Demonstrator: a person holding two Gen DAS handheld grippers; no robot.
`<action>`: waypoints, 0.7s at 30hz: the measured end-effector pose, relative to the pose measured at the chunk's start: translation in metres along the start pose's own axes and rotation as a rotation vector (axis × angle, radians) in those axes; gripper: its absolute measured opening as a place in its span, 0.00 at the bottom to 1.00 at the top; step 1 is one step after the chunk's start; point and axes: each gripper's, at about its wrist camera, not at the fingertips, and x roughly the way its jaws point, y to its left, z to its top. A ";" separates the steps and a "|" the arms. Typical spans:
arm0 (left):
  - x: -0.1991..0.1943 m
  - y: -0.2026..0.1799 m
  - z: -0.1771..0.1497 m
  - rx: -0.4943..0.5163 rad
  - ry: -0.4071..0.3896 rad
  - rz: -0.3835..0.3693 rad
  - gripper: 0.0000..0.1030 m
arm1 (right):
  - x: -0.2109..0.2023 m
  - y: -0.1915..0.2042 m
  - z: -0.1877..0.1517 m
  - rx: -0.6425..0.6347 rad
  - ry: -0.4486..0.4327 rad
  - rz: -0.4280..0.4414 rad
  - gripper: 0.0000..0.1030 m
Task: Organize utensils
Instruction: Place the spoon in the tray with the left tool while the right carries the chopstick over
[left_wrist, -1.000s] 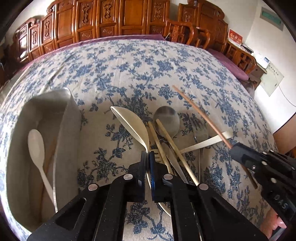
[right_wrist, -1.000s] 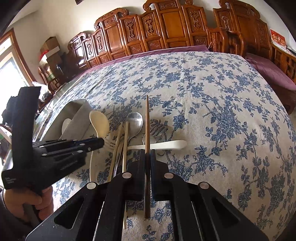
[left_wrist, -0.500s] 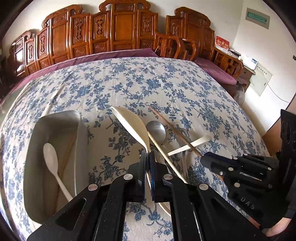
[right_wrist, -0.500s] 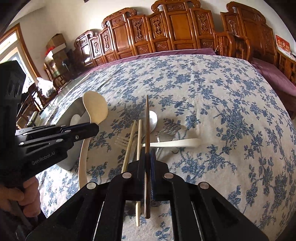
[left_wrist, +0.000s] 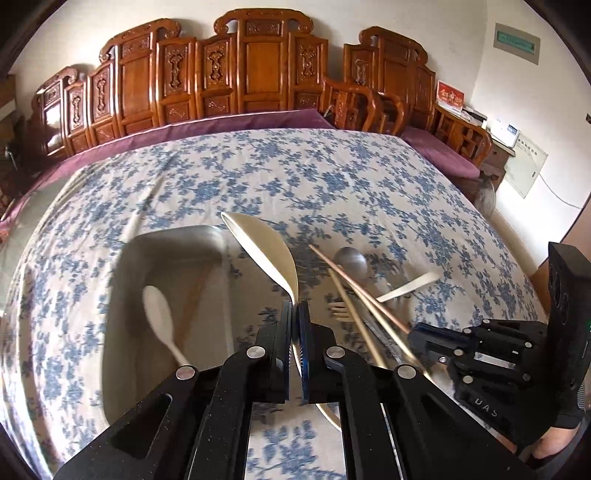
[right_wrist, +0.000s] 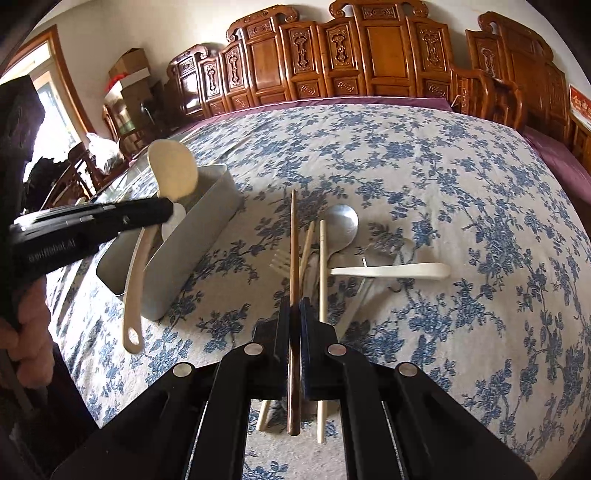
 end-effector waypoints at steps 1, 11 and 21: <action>-0.002 0.006 0.000 -0.003 -0.002 0.005 0.03 | 0.000 0.003 0.000 -0.010 -0.006 -0.001 0.06; -0.007 0.053 0.007 -0.015 0.000 0.045 0.03 | -0.008 0.018 0.009 -0.020 -0.047 0.015 0.06; 0.015 0.087 0.006 0.003 0.043 0.070 0.03 | -0.008 0.040 0.016 -0.051 -0.058 0.029 0.06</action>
